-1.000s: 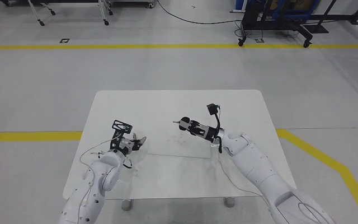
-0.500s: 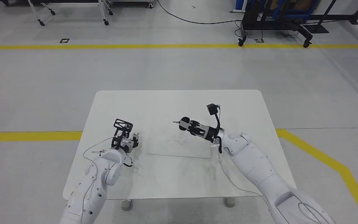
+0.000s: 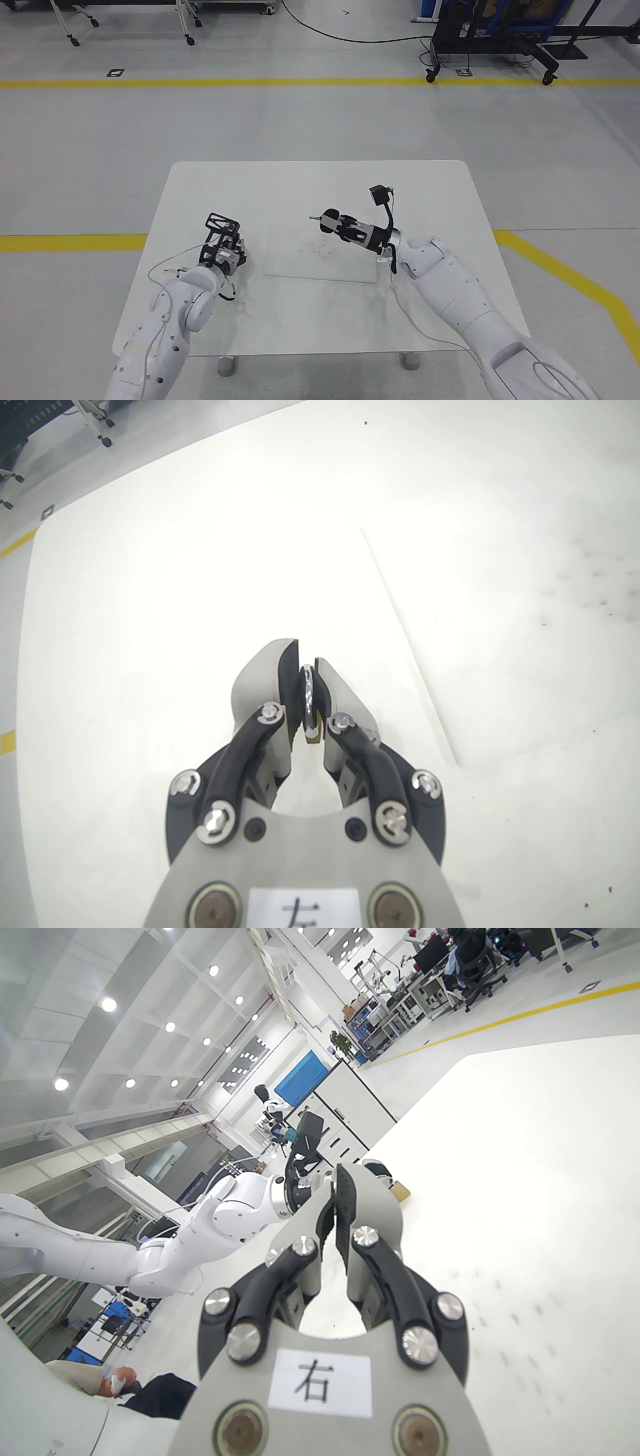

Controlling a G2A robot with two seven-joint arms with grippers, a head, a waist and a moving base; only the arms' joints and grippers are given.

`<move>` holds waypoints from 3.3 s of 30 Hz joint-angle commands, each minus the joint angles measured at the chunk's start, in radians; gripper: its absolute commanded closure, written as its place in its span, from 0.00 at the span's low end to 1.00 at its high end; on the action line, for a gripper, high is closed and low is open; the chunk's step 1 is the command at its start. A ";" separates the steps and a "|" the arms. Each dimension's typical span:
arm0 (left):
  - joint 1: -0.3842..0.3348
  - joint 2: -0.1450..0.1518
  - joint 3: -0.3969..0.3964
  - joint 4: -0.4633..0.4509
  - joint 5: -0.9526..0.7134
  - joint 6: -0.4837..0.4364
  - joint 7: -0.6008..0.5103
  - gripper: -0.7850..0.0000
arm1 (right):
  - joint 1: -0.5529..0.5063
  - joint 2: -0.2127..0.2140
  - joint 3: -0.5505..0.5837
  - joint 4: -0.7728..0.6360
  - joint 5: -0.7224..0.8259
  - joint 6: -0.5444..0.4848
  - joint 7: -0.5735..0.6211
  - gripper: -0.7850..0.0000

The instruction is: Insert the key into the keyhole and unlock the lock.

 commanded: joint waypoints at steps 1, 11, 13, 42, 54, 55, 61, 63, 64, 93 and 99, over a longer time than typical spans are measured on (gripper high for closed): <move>-0.002 0.000 -0.006 0.006 -0.038 -0.030 0.008 1.00 | 0.000 0.000 0.000 0.000 0.000 0.000 0.000 1.00; -0.006 0.000 -0.010 0.013 -0.040 -0.053 0.003 0.76 | 0.000 0.000 0.000 0.000 0.000 0.000 0.000 1.00; -0.005 0.000 -0.012 0.007 -0.043 -0.058 -0.001 0.72 | 0.000 0.000 0.000 0.000 0.000 0.000 0.000 1.00; -0.012 -0.010 -0.009 0.022 -0.118 -0.049 0.098 1.00 | 0.000 0.000 0.000 0.000 0.000 0.000 0.000 1.00; -0.042 -0.032 -0.015 0.053 -0.475 -0.037 0.047 1.00 | -0.022 -0.001 0.002 -0.030 0.017 0.000 -0.022 1.00; -0.071 -0.037 -0.025 0.088 -0.607 -0.034 -0.020 1.00 | -0.026 0.001 0.009 -0.037 0.009 0.000 -0.035 1.00; -0.285 -0.057 -0.046 0.313 -1.065 0.003 -0.296 1.00 | -0.058 0.005 0.026 -0.086 -0.070 0.006 -0.116 1.00; -0.342 -0.068 -0.026 0.392 -1.171 0.022 -0.364 1.00 | -0.070 0.004 0.032 -0.099 -0.079 0.006 -0.147 1.00; -0.370 -0.076 -0.011 0.438 -1.241 0.038 -0.409 1.00 | -0.074 0.004 0.034 -0.104 -0.088 0.014 -0.159 1.00; -0.658 -0.195 0.125 0.963 -1.806 -0.014 -0.792 1.00 | -0.096 -0.005 0.070 -0.188 -0.204 0.185 -0.305 1.00; -0.658 -0.195 0.125 0.963 -1.806 -0.014 -0.792 1.00 | -0.096 -0.005 0.070 -0.188 -0.204 0.185 -0.305 1.00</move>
